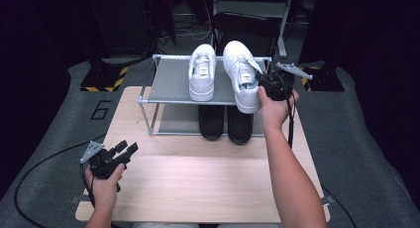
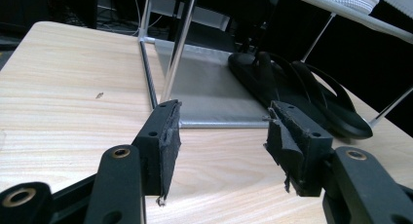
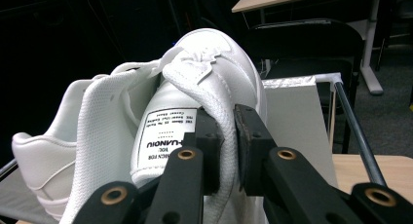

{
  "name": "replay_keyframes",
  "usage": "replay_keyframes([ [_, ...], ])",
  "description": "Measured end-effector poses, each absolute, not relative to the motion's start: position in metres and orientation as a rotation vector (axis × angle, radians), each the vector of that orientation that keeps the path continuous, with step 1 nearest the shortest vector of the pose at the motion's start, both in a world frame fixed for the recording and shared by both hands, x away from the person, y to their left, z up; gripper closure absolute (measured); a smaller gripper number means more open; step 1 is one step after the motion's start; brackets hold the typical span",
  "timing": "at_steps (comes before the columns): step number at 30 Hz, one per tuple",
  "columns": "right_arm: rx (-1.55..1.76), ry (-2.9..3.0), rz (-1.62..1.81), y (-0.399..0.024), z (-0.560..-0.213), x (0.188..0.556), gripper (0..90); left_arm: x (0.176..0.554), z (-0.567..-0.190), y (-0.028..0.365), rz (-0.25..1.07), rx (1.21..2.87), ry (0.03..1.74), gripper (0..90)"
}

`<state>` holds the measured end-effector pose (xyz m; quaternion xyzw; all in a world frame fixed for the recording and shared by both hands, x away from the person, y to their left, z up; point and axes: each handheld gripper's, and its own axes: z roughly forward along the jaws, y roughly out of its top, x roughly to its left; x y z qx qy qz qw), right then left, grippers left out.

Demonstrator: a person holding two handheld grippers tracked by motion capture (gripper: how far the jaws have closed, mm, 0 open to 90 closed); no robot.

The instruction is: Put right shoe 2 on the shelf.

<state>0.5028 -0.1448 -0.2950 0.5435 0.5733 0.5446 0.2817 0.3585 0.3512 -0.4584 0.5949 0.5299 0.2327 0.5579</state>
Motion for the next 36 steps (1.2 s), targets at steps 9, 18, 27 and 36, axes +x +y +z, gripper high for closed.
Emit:
replay_keyframes([
  [9,1.487,1.528,1.443,-0.14,-0.296,0.515,81.5,0.358,-0.458,0.351,0.544,1.399,1.246,45.7],
  [18,1.52,1.517,1.447,-0.139,-0.293,0.525,81.4,0.358,-0.459,0.351,0.542,1.403,1.236,45.7],
  [27,1.518,1.512,1.441,-0.134,-0.29,0.534,81.3,0.358,-0.459,0.347,0.538,1.418,1.233,45.7],
  [36,1.536,1.514,1.444,-0.131,-0.294,0.54,81.1,0.357,-0.46,0.348,0.54,1.416,1.235,45.7],
])
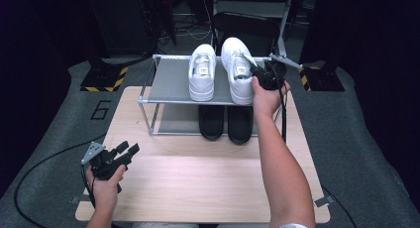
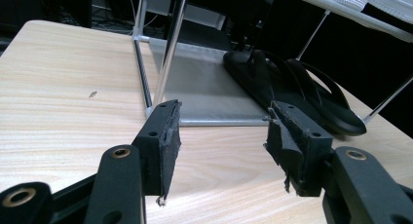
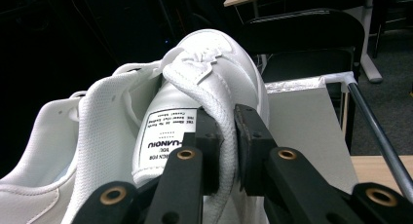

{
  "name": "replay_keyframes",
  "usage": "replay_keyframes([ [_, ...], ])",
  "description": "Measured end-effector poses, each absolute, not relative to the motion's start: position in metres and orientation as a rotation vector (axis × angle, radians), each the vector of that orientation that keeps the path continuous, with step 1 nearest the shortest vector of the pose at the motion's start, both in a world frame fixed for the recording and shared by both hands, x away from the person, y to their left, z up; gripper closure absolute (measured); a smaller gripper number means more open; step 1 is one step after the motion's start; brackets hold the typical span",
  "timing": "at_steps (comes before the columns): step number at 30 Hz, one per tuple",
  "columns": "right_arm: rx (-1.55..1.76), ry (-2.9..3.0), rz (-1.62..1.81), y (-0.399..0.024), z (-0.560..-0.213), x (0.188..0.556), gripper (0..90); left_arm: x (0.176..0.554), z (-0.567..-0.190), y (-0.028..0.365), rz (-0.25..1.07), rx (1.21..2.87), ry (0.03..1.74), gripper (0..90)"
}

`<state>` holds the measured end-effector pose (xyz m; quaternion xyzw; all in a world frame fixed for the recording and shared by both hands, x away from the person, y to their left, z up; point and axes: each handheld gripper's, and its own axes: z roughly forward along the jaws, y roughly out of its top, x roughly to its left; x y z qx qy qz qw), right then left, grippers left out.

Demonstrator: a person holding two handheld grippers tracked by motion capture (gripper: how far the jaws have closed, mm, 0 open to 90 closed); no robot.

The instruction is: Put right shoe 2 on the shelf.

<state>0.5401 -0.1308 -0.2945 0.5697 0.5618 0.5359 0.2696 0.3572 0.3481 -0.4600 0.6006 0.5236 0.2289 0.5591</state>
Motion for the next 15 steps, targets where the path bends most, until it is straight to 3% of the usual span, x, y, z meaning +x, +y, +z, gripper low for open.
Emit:
replay_keyframes([
  [15,1.517,1.544,1.407,-0.1269,-0.3006,0.5491,80.0,0.3572,-0.4624,0.35,0.533,1.416,1.239,45.7],
])
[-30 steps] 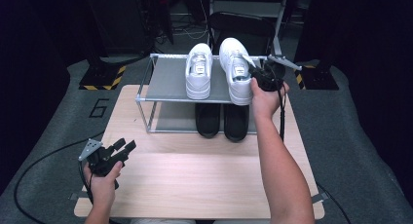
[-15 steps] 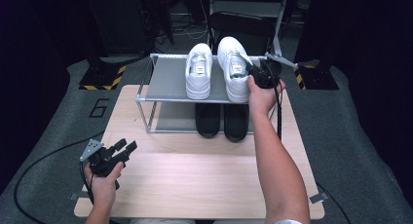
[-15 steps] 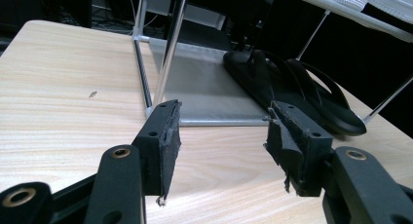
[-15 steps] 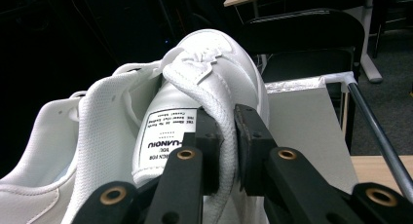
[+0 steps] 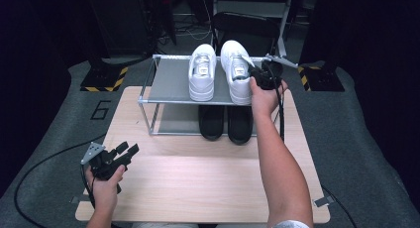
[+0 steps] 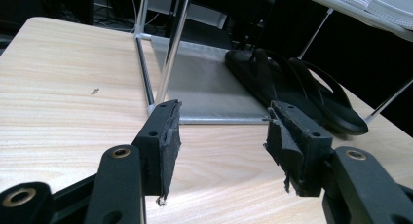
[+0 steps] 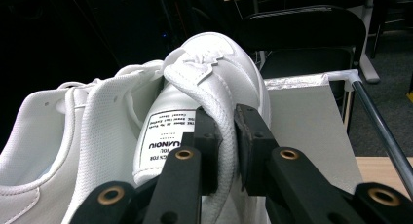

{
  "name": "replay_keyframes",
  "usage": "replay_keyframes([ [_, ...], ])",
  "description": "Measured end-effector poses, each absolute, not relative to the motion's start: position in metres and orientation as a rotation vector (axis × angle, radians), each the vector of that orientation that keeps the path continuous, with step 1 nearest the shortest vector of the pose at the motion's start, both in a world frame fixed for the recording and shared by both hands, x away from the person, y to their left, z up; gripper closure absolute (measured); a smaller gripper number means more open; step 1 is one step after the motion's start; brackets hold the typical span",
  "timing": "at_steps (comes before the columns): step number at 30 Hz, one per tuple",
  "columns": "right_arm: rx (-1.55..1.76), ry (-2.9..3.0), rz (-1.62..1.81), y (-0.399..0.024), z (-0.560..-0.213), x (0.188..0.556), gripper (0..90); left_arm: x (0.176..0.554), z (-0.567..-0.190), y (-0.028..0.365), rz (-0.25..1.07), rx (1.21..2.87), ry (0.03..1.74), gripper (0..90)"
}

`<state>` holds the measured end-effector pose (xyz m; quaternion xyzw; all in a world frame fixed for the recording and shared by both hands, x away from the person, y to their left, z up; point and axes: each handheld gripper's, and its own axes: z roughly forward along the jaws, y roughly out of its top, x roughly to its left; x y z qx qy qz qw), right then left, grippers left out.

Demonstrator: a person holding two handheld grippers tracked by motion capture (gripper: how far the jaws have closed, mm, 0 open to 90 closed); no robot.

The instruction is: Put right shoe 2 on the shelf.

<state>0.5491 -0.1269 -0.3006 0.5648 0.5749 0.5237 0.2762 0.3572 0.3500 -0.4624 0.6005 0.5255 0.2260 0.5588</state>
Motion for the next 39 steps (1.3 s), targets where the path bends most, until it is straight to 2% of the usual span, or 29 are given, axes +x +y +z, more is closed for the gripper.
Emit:
replay_keyframes([
  [17,1.555,1.543,1.42,-0.125,-0.303,0.557,79.5,0.357,-0.465,0.351,0.528,1.414,1.249,45.7],
  [34,1.627,1.54,1.454,-0.132,-0.306,0.565,72.2,0.358,-0.466,0.355,0.533,1.408,1.263,45.7],
  [39,1.575,1.518,1.45,-0.134,-0.304,0.562,65.4,0.357,-0.465,0.356,0.538,1.403,1.26,45.7],
])
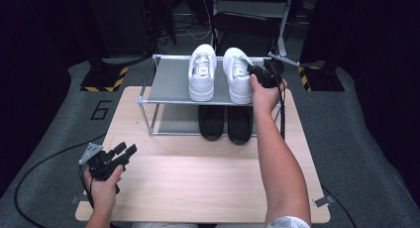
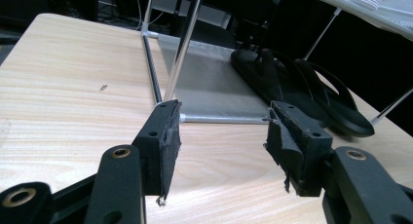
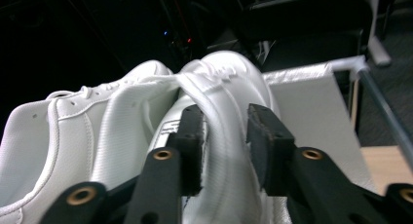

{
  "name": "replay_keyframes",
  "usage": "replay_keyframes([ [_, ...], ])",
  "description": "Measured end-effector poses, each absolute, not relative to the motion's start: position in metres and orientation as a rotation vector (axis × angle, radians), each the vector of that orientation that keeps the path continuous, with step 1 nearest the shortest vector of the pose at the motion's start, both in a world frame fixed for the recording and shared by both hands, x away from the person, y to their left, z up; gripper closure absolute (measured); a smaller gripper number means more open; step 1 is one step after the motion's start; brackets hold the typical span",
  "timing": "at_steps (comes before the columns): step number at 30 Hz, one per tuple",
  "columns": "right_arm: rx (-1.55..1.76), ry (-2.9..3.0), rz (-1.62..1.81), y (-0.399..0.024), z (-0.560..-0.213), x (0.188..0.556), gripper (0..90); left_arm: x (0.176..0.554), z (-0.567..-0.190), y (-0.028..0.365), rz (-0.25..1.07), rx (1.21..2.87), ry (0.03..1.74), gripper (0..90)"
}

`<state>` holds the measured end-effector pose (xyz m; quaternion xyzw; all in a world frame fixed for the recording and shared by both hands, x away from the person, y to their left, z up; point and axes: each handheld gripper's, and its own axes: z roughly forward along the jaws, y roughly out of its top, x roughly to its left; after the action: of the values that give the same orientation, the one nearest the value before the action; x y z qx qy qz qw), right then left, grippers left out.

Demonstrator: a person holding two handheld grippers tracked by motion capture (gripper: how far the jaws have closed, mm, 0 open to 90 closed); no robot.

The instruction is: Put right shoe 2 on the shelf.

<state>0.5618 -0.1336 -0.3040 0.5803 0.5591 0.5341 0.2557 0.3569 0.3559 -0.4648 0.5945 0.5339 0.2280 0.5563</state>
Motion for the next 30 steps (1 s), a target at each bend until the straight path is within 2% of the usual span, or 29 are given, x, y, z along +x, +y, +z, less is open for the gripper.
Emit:
replay_keyframes([
  [12,1.412,1.519,1.407,-0.126,-0.284,0.542,59.5,0.356,-0.465,0.354,0.538,1.411,1.264,45.6],
  [21,1.34,1.558,1.482,-0.125,-0.273,0.504,58.7,0.355,-0.465,0.353,0.549,1.416,1.265,45.5],
  [30,1.286,1.6,1.541,-0.13,-0.279,0.461,57.2,0.356,-0.466,0.354,0.556,1.414,1.27,45.3],
])
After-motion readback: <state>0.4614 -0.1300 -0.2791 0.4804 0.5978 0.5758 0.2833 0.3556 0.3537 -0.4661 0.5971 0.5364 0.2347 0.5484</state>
